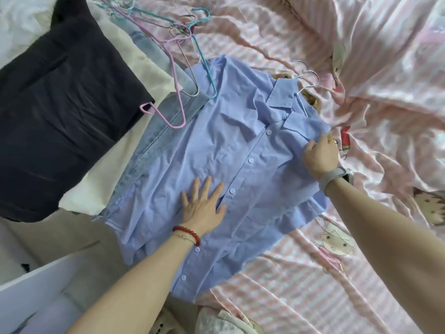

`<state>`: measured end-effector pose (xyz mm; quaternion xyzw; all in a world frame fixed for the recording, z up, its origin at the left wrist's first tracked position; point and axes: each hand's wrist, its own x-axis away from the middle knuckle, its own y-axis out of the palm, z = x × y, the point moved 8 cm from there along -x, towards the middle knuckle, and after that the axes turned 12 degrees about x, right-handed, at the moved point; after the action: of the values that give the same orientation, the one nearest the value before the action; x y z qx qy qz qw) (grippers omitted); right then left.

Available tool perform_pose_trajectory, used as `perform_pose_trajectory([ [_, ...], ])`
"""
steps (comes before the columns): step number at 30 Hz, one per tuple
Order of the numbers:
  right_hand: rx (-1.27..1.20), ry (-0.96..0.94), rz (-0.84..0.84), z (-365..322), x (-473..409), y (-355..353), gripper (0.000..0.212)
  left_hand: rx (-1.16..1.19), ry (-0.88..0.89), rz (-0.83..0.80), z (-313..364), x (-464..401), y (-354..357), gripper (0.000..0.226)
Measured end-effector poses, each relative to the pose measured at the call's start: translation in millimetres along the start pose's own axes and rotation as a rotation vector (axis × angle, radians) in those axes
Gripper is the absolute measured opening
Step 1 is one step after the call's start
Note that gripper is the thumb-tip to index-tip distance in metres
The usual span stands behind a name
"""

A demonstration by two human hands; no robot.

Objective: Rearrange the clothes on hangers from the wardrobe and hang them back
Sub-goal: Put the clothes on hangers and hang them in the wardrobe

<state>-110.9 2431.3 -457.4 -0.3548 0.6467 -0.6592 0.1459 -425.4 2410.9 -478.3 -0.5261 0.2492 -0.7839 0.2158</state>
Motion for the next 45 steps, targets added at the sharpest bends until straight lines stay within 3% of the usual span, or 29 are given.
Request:
perform_pose_trajectory([
  [5,-0.047,0.184,-0.158,3,-21,19,0.043,-0.005,-0.032,-0.045,-4,-8,10,0.055],
  [9,-0.012,0.174,-0.198,0,-21,28,0.049,-0.018,-0.032,-0.087,-2,-10,6,0.053],
  [18,-0.262,0.093,-0.013,-1,1,-10,0.036,0.038,-0.037,-0.102,-1,-14,-3,0.05],
  [20,-0.291,0.097,0.031,7,21,-11,0.037,0.1,0.012,-0.005,9,-15,-20,0.048],
  [23,-0.311,0.058,0.069,28,57,-10,0.039,0.196,0.205,0.264,40,-10,-67,0.053],
  [27,-0.309,-0.063,0.128,54,99,-18,0.042,0.089,0.478,0.612,96,2,-126,0.055],
  [29,-0.287,-0.097,0.198,65,113,-31,0.048,0.004,0.53,0.559,124,2,-133,0.061],
  [31,-0.246,-0.126,0.262,74,123,-46,0.049,-0.107,0.493,0.39,140,-4,-121,0.061],
  [34,-0.175,-0.149,0.337,85,133,-65,0.048,-0.18,0.462,0.219,152,0,-96,0.046],
  [36,-0.141,-0.127,0.361,95,139,-72,0.049,-0.121,0.476,0.221,156,14,-93,0.033],
  [40,-0.172,-0.092,0.393,103,144,-82,0.043,-0.007,0.426,0.203,151,50,-86,0.029],
  [45,-0.161,-0.274,0.361,57,148,-86,0.04,0.076,0.305,0.199,100,91,-86,0.03],
])
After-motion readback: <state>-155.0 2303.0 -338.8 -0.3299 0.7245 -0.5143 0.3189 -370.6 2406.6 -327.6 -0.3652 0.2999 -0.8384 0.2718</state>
